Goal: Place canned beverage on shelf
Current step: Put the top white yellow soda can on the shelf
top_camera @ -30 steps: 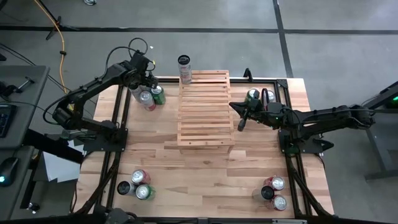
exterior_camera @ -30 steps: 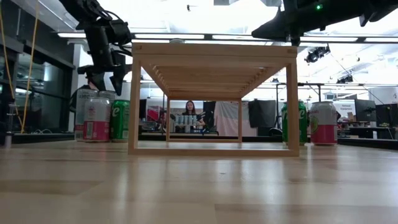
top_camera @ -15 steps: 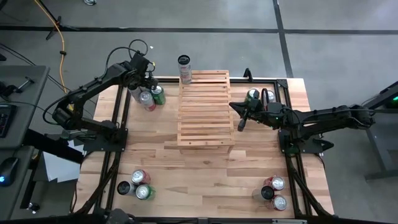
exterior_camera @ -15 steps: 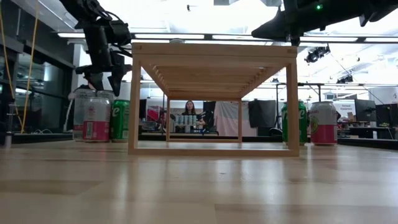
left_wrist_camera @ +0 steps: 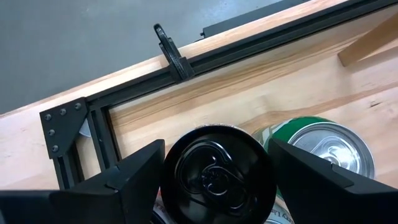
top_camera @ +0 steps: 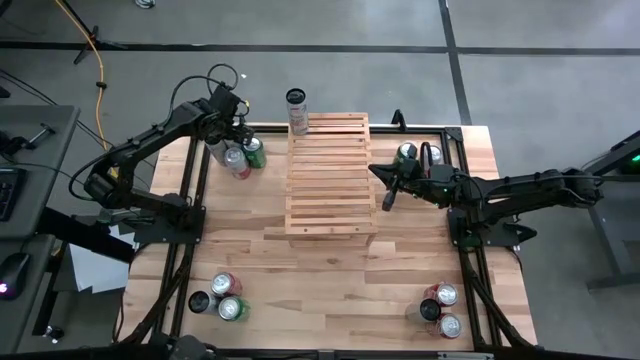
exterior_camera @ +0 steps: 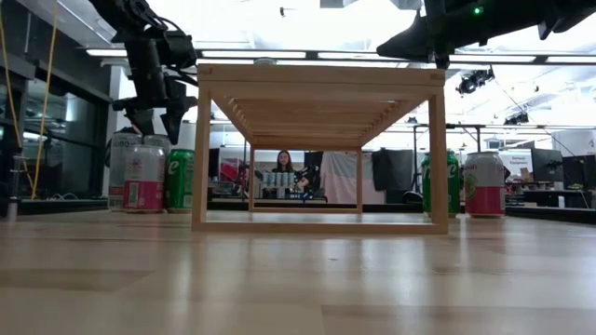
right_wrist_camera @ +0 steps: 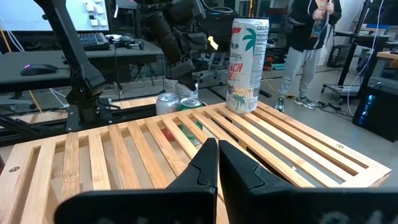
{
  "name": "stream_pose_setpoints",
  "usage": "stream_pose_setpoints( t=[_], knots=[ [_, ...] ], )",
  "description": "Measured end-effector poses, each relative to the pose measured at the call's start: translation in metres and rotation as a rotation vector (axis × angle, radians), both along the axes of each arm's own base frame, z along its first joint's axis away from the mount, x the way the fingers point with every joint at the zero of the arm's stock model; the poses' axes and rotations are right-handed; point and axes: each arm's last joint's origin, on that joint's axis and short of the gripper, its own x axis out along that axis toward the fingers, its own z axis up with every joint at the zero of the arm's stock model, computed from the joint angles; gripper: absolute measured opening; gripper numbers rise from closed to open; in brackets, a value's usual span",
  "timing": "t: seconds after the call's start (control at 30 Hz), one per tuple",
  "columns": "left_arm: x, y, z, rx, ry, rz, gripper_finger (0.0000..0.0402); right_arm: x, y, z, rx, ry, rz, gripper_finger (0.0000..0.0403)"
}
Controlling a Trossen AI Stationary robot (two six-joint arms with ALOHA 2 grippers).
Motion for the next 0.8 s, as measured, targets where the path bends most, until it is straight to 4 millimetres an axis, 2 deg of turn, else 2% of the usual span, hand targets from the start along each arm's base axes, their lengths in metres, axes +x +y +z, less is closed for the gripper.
stream_pose_setpoints(
  t=[0.63,0.8],
  knots=[
    [-0.010,-0.015,0.029,0.139,-0.043,-0.085,0.0273,0.000,0.000,0.000,-0.003,0.001,-0.002,0.0000],
    [-0.011,-0.017,0.030,0.149,-0.037,-0.103,0.0275,0.000,0.000,0.000,-0.003,0.001,-0.001,0.0000]
  ],
)
